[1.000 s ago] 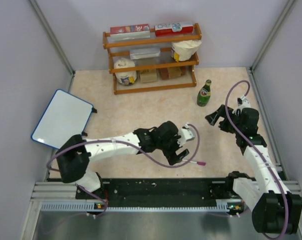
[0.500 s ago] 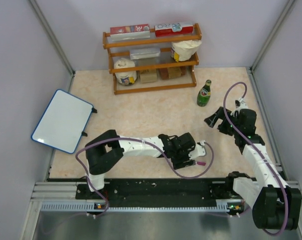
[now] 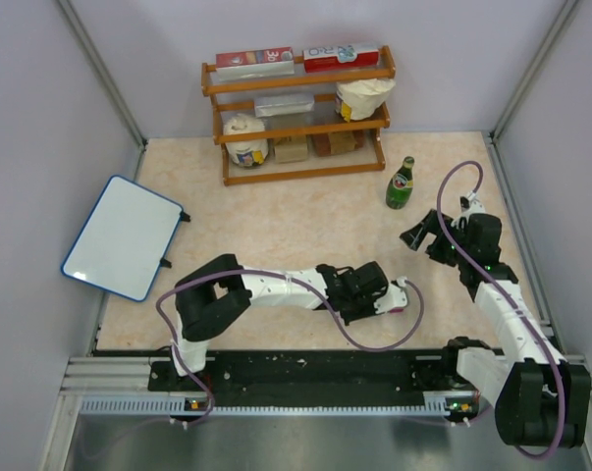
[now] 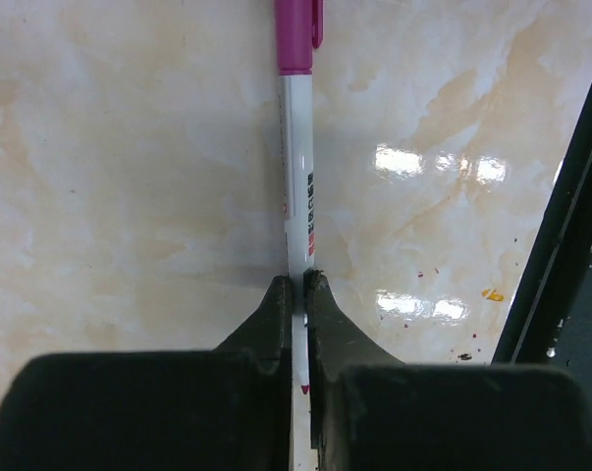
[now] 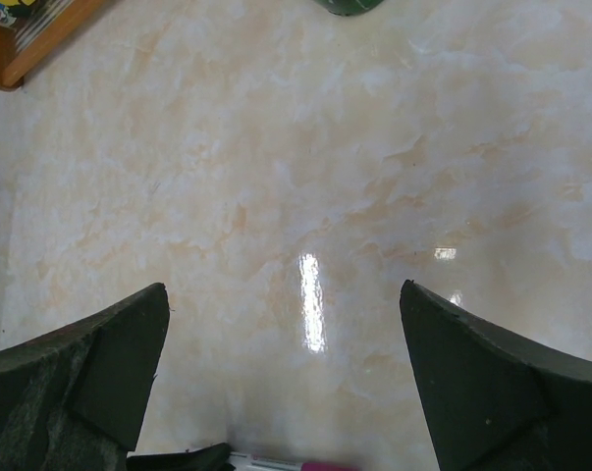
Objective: Write a sentence on the whiteboard
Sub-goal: Pick up the whiteboard marker from the center of the board, then pass from the left arm to the right
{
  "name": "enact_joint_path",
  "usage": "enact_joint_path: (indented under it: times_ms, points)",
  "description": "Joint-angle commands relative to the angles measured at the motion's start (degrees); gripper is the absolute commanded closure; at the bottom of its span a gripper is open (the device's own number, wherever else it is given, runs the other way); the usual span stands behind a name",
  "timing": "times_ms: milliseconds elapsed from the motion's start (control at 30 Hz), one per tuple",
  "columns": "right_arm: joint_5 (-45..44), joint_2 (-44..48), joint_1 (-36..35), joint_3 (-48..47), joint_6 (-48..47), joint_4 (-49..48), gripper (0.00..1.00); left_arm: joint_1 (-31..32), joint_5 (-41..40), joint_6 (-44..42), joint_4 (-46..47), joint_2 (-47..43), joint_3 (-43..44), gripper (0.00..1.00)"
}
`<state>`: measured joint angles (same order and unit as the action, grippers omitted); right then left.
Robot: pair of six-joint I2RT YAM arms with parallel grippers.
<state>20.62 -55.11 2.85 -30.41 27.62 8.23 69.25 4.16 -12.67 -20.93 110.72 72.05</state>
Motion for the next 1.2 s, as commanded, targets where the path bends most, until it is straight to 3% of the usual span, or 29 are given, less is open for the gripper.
enact_joint_path:
  times_ms: [0,200,433,700,900,1167]
  points:
    - [0.0,-0.3,0.5,-1.0,-0.5,-2.3,0.01,-0.3,-3.4,-1.0,-1.3,3.4,-2.0,1.0]
    - [0.5,0.5,0.5,-1.9,-1.5,-1.2,0.01,-3.3,-3.2,4.6,5.2,-6.1,-9.5,1.0]
    - [7.0,2.0,-0.8,-3.3,-1.6,-3.9,0.01,-18.0,15.4,15.7,13.2,-23.4,-20.5,1.0]
    - [10.4,-1.0,-20.0,-7.4,2.6,-15.2,0.02,-32.3,31.9,24.1,14.2,-36.3,-22.0,1.0]
    - [8.3,-6.9,-31.9,-10.3,12.0,-28.7,0.15,-36.4,39.0,31.2,19.9,-41.5,-22.7,1.0]
    - [9.0,-13.2,-35.9,-13.3,15.6,-35.4,0.46,-36.6,40.8,36.1,25.7,-43.2,-23.2,1.0]
